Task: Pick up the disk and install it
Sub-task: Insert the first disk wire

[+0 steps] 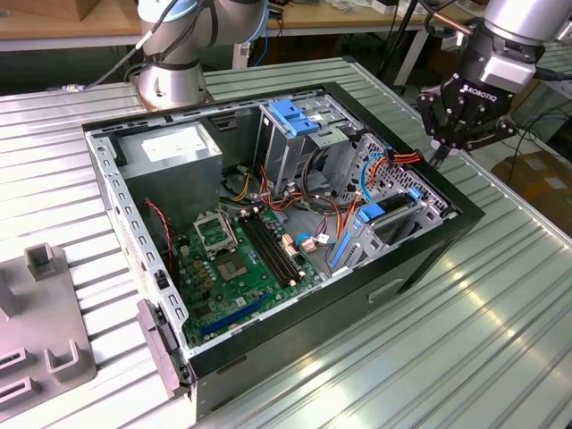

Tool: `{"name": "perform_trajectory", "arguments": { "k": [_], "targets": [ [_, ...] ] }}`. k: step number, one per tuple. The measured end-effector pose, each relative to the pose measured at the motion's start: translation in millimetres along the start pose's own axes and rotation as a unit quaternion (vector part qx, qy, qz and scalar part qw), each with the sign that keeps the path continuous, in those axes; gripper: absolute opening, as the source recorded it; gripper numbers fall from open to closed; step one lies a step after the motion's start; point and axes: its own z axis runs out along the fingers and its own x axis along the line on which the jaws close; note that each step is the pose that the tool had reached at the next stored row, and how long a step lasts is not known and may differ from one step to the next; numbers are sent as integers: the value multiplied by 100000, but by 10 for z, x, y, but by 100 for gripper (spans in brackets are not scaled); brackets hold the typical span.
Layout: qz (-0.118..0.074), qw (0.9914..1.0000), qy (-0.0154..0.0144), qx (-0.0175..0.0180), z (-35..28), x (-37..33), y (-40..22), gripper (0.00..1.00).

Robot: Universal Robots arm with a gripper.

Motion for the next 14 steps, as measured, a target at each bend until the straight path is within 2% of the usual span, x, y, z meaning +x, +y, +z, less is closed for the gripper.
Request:
{"name": "perform_trajectory", "arguments": {
  "k": [7,8,10,11,12,14],
  "targets": [
    [-2595,99966,55,117,-5,-90,-93,11],
    [-3023,99954,65,135,-5,-105,-109,23],
    [-3429,99941,74,154,-6,-116,-126,23],
    [-3937,99922,81,180,-4,-122,-140,30],
    [-4287,99908,83,200,-3,-123,-144,30],
    [-5715,99836,123,259,-1,-123,-148,30]
  ]
}}
